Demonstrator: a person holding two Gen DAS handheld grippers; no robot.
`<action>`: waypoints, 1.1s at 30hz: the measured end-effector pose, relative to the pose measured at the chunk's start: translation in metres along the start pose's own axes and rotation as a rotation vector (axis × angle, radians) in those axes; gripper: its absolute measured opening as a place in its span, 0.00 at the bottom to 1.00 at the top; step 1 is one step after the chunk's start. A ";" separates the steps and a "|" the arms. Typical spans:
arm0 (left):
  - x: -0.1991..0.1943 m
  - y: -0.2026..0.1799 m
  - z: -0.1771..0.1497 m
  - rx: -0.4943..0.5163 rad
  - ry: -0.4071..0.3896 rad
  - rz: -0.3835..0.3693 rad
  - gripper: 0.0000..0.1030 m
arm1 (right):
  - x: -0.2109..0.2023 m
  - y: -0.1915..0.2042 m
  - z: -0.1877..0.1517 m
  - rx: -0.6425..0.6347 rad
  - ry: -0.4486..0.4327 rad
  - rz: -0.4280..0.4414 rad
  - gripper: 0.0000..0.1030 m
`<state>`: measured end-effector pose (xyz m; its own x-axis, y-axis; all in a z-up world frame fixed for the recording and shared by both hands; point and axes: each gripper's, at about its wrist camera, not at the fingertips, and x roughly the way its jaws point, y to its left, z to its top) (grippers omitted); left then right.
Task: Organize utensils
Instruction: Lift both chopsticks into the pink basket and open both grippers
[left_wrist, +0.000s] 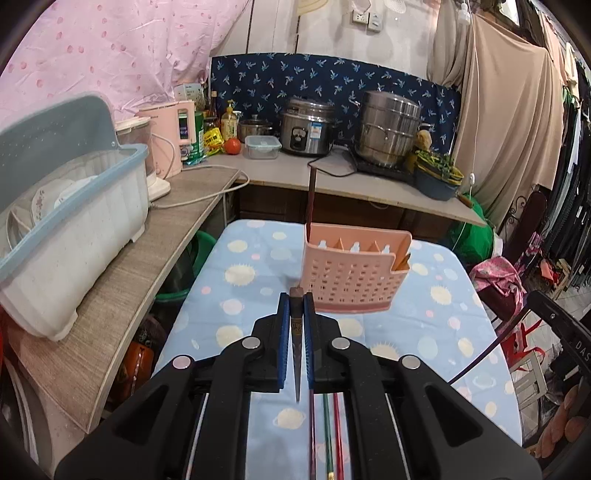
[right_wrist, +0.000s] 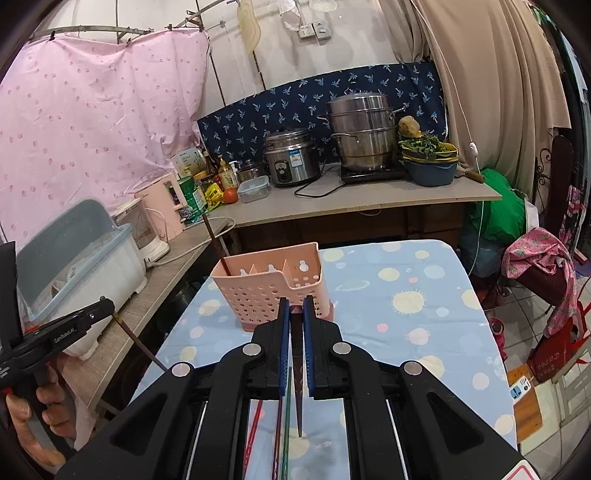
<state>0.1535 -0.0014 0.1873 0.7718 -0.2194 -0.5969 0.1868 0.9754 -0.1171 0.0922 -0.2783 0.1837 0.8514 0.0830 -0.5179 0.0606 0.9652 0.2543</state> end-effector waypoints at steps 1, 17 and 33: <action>0.000 -0.001 0.006 -0.002 -0.007 -0.005 0.07 | 0.001 0.000 0.004 0.002 -0.008 0.005 0.07; -0.007 -0.021 0.126 -0.002 -0.222 0.008 0.07 | 0.020 0.013 0.121 0.034 -0.238 0.077 0.07; 0.061 -0.033 0.160 -0.004 -0.245 -0.007 0.07 | 0.106 0.030 0.146 0.010 -0.205 0.091 0.07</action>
<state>0.2918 -0.0501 0.2812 0.8950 -0.2241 -0.3857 0.1907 0.9739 -0.1234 0.2605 -0.2766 0.2560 0.9416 0.1164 -0.3161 -0.0168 0.9535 0.3009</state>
